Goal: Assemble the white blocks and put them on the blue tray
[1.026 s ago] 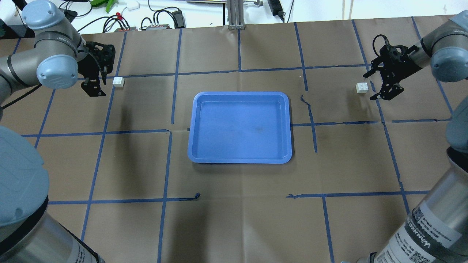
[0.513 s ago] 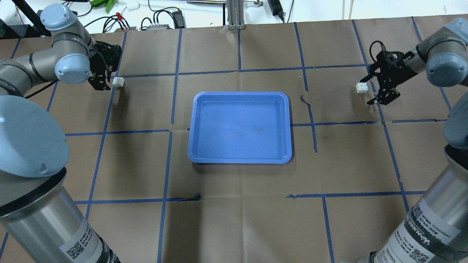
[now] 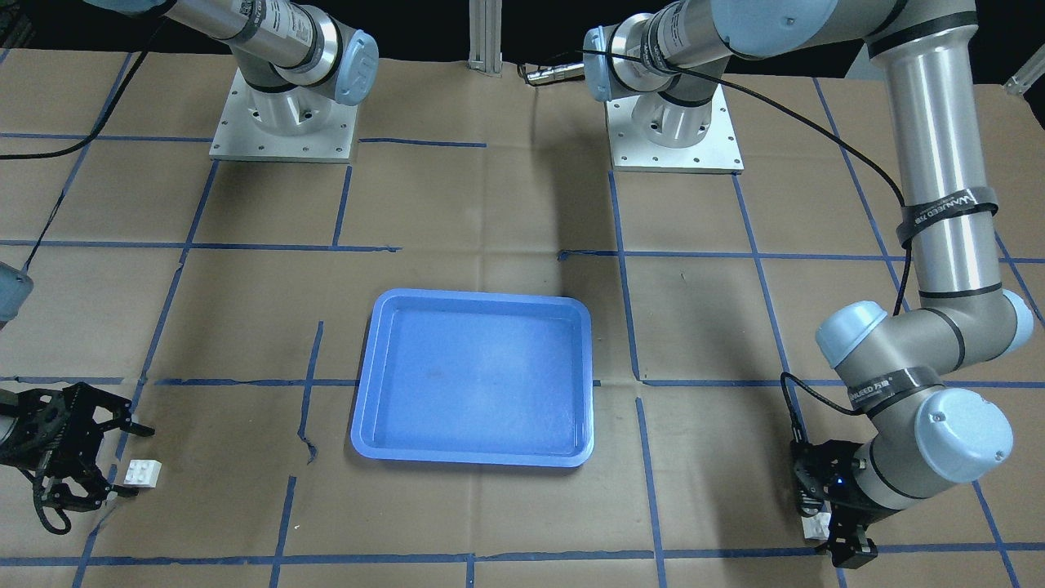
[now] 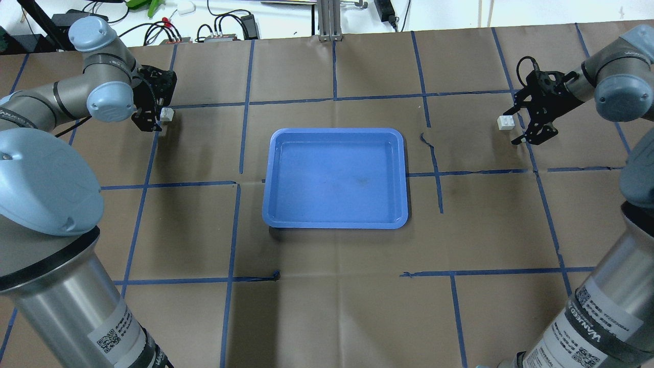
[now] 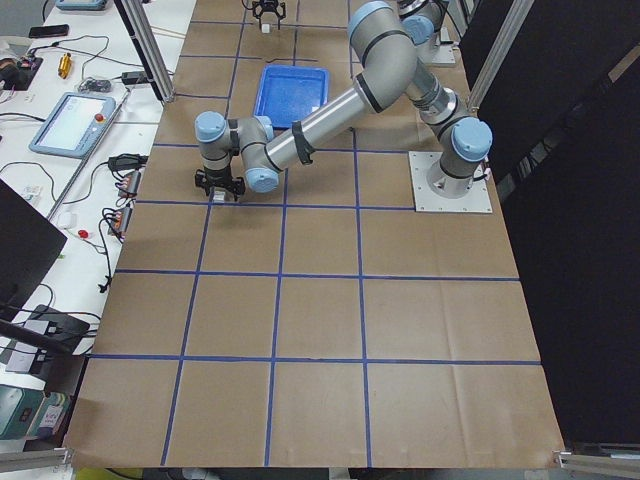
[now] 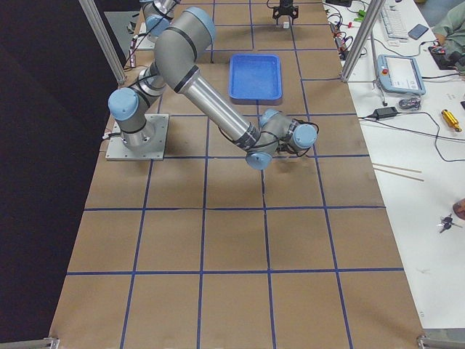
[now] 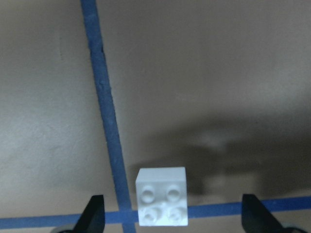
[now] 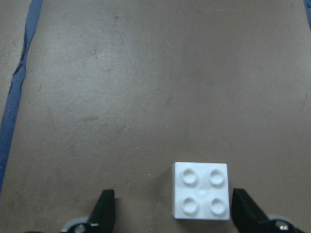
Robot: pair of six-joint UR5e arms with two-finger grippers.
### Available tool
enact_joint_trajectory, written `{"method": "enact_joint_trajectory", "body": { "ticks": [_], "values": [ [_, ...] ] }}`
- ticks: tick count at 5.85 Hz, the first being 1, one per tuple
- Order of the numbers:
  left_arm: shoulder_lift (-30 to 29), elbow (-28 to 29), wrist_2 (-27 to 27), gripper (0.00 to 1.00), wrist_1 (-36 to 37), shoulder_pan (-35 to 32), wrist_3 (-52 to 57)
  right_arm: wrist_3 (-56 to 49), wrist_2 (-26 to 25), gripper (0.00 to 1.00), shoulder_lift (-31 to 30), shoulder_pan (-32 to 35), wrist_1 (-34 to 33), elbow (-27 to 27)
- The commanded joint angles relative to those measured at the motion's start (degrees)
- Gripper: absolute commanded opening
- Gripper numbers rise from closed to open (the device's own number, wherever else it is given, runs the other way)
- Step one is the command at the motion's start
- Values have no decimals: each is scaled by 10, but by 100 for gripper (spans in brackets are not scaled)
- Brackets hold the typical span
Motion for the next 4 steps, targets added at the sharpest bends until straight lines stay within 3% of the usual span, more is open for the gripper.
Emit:
{"method": "enact_joint_trajectory", "body": {
  "ticks": [1, 2, 3, 4],
  "values": [
    [2, 1, 2, 34, -1, 0, -4, 1, 0, 64, 0, 0, 0, -5],
    [7, -1, 0, 9, -1, 0, -29, 1, 0, 57, 0, 0, 0, -6],
    [19, -2, -4, 2, -3, -1, -33, 1, 0, 47, 0, 0, 0, -6],
    [46, -9, -14, 3, -20, -10, -49, 1, 0, 39, 0, 0, -1, -6]
  ]
}}
